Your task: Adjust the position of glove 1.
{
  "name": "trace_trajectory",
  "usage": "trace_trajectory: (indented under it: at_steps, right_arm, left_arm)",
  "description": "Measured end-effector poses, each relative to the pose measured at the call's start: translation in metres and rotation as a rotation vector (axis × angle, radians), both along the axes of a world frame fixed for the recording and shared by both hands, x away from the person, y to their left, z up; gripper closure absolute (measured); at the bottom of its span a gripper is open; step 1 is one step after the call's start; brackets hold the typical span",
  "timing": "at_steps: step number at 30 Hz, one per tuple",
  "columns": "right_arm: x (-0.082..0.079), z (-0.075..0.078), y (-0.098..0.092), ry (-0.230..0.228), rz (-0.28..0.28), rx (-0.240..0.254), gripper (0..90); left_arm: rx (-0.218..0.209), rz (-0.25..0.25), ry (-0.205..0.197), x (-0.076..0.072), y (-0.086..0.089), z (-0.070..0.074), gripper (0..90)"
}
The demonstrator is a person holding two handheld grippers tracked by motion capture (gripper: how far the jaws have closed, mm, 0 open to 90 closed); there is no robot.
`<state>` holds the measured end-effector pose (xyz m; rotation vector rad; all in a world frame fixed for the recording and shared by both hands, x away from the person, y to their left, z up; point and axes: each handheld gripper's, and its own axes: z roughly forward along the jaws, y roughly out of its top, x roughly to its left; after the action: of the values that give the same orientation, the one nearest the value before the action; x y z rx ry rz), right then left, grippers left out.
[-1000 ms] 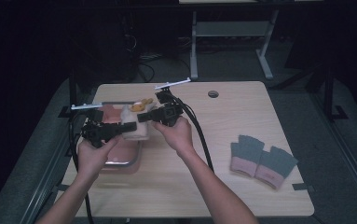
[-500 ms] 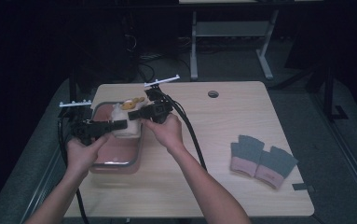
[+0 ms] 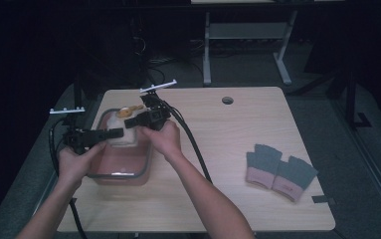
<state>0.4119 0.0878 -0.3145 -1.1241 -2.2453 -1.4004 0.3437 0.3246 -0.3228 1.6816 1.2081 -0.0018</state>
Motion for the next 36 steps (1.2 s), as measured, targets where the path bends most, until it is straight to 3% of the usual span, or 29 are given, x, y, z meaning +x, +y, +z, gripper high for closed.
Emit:
trace_trajectory:
  at_steps: [21,36]
  right_arm:
    - [0.013,-0.028,0.022,0.056,0.007,0.006,78.8]
    - [0.016,-0.056,0.029,0.113,0.004,-0.008,78.8]
  left_arm:
    - [-0.004,-0.005,0.064,0.013,0.022,-0.023,66.3]
    - [0.03,0.005,0.144,0.017,0.024,-0.044,66.4]
